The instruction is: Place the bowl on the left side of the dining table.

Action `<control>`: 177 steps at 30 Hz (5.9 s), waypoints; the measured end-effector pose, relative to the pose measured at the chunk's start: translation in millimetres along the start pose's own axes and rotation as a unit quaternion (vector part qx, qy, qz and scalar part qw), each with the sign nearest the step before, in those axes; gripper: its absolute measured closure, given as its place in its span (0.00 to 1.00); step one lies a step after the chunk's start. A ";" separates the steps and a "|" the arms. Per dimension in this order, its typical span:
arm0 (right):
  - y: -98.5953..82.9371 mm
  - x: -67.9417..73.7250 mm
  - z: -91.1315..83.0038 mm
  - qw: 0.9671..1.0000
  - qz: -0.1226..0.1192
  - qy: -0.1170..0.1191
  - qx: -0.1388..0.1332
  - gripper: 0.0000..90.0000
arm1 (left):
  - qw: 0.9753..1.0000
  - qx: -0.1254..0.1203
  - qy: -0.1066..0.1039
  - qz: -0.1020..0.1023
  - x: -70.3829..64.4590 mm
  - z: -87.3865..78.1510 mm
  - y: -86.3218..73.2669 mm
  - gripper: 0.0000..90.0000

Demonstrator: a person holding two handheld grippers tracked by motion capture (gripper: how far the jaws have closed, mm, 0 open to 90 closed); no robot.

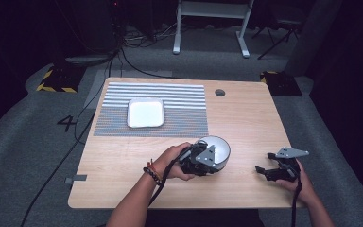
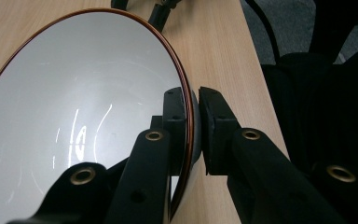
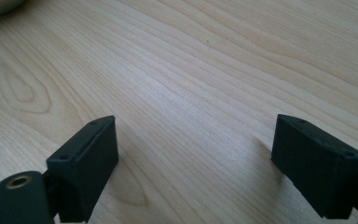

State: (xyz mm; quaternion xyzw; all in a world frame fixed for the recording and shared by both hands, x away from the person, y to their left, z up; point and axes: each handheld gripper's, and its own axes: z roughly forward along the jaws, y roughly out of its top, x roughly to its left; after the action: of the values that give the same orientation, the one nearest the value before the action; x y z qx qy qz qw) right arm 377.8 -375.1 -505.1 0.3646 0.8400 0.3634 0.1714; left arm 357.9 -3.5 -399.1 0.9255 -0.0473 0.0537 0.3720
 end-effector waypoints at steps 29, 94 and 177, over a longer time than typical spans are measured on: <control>0.0 -0.2 0.0 1.000 0.000 0.000 0.000 0.16 | 0.998 -0.043 0.048 -0.028 10.1 -36.2 -13.9 0.90; 0.2 0.2 0.0 1.000 0.003 0.001 0.001 0.16 | 0.934 0.009 0.234 -0.270 96.3 -85.6 -121.0 0.91; 0.0 -0.3 0.1 1.000 0.000 0.001 0.001 0.16 | 0.888 0.088 0.286 -0.349 158.5 -43.8 -168.6 0.85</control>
State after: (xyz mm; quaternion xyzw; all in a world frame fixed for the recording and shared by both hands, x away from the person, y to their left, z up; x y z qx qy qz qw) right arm 378.0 -375.3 -505.1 0.3649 0.8401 0.3632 0.1706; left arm 533.4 140.5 -461.5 0.8558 0.3919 0.1873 0.2809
